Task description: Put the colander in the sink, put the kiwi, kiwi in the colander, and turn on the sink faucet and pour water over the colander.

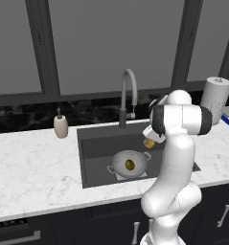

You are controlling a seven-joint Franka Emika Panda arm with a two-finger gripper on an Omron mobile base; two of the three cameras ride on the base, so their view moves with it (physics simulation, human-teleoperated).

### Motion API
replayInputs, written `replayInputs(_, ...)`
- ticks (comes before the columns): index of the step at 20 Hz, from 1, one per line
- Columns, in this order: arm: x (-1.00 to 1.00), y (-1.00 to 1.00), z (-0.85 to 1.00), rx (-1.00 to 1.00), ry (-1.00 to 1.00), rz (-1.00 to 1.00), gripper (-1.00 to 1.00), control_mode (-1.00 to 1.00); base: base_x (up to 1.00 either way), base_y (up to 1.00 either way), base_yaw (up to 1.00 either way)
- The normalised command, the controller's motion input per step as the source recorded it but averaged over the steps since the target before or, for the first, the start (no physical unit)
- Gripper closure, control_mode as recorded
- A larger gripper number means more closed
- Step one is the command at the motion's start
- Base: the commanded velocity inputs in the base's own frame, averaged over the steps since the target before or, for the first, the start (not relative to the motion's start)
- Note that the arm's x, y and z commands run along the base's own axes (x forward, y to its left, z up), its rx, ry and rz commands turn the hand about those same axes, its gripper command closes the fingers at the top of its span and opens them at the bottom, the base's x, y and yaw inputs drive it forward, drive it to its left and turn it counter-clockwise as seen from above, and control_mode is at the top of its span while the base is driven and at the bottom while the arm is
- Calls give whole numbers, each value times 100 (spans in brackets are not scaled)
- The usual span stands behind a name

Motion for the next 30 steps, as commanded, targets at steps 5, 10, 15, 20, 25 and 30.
replayInputs(5,27,15,-34,0,11,0,100,-100,0,0,0)
replayInputs(10,8,29,-35,0,10,0,100,-100,0,0,0)
replayInputs(15,0,27,-38,0,4,0,100,-100,0,0,0)
replayInputs(20,1,17,-33,-2,1,0,100,-100,0,0,0)
replayInputs(25,-3,14,-23,-5,0,0,100,-100,0,0,0)
replayInputs(30,-1,19,-12,-7,0,0,100,-100,0,0,0)
